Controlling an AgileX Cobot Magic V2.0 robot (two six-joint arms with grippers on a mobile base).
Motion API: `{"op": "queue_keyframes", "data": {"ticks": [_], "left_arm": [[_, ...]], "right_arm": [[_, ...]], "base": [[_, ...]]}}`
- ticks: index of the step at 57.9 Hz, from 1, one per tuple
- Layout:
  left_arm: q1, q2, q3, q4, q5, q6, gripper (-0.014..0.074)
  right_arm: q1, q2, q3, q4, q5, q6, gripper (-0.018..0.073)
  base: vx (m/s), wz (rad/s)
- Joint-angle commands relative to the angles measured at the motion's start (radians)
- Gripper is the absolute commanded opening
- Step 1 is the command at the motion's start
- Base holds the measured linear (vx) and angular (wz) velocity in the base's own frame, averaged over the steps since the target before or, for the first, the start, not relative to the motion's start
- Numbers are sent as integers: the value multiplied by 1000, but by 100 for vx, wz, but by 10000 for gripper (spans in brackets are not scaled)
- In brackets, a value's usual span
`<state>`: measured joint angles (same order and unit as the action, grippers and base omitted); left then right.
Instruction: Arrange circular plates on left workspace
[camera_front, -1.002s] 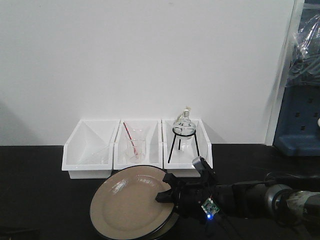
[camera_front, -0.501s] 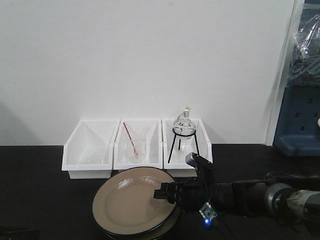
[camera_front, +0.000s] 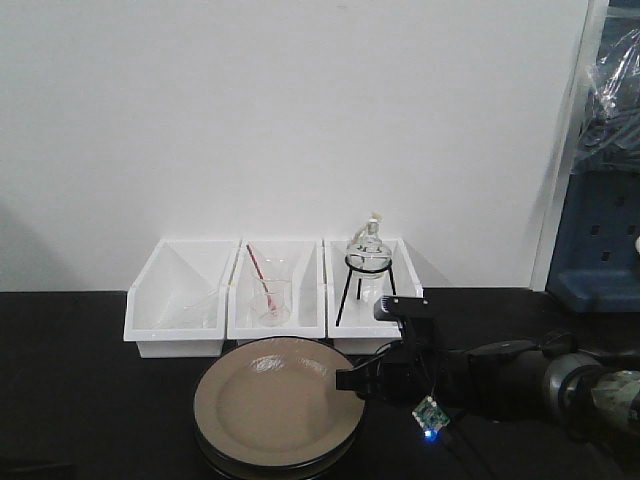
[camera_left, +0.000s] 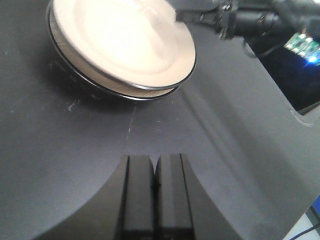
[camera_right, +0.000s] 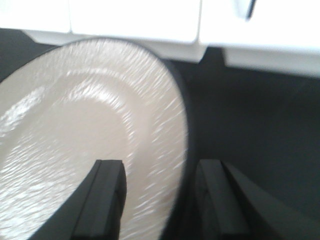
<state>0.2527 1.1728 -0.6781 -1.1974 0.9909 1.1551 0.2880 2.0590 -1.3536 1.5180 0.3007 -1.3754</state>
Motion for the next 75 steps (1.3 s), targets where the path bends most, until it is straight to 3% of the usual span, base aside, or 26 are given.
{"op": "queue_keyframes", "data": {"ticks": [1, 12, 18, 24, 31, 36, 44, 63, 75], "left_arm": [[-3, -24, -21, -64, 10, 3, -1], [-3, -24, -21, -64, 11, 3, -1], [-3, -24, -21, -65, 13, 3, -1], [-3, -24, -21, -68, 14, 3, -1], [-3, -24, -21, -68, 14, -16, -1], [-3, -24, -21, -67, 14, -60, -1], [-2, -24, -21, -64, 11, -68, -1], [-3, -24, 13, -32, 9, -68, -1], [-12, -53, 86, -34, -4, -56, -1]], "right_arm": [[-4, -97, -33, -28, -56, -24, 401], [-4, -185, -33, -70, -150, -24, 385], [-4, -255, -33, -72, -171, -24, 333], [-4, -341, -32, -72, -179, -18, 201], [-4, -468, -14, -72, -179, -18, -17], [-4, -573, 14, -88, -179, -18, -11], [-4, -751, 113, -137, -180, -17, -6], [-4, -1221, 554, -143, -247, -17, -5], [-4, -1374, 735, -142, -272, -17, -5]], "base": [[0, 0], [0, 0], [0, 0], [0, 0], [0, 0], [0, 0], [0, 0], [0, 0], [0, 0]]}}
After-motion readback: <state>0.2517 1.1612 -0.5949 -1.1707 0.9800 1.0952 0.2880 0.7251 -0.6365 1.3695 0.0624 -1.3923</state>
